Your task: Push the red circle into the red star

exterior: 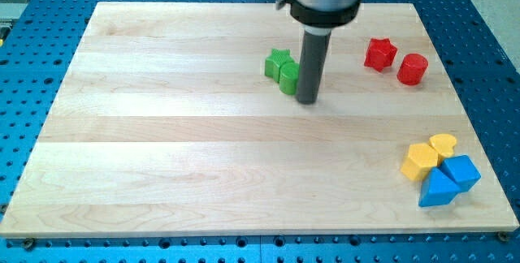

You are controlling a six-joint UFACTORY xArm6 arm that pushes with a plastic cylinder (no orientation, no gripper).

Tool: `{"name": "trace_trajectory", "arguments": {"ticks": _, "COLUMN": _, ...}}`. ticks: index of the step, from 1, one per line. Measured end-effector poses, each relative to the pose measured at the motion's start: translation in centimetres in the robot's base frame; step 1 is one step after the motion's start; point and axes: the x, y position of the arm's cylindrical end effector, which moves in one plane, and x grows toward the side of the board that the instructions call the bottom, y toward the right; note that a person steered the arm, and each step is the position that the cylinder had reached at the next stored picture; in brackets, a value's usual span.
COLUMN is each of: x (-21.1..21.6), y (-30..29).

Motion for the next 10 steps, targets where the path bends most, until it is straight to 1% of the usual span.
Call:
{"name": "trace_trajectory", "arguments": {"ticks": 1, "x": 1.9, "y": 4.3}}
{"name": "trace_trajectory", "arguments": {"ticks": 2, "x": 2.4, "y": 15.2}}
{"name": "trace_trajectory", "arguments": {"ticks": 3, "x": 0.3, "y": 21.3}}
{"name": "trace_trajectory", "arguments": {"ticks": 4, "x": -4.4, "y": 22.2}}
{"name": "trace_trajectory", "arguments": {"ticks": 5, "x": -4.2, "y": 18.1}}
{"name": "trace_trajectory", "arguments": {"ticks": 6, "x": 0.4, "y": 17.1}}
{"name": "trace_trajectory", "arguments": {"ticks": 7, "x": -2.8, "y": 14.5}}
{"name": "trace_trajectory", "arguments": {"ticks": 8, "x": -5.1, "y": 13.2}}
{"name": "trace_trajectory", "arguments": {"ticks": 9, "x": -1.1, "y": 16.0}}
{"name": "trace_trajectory", "arguments": {"ticks": 10, "x": -4.5, "y": 19.9}}
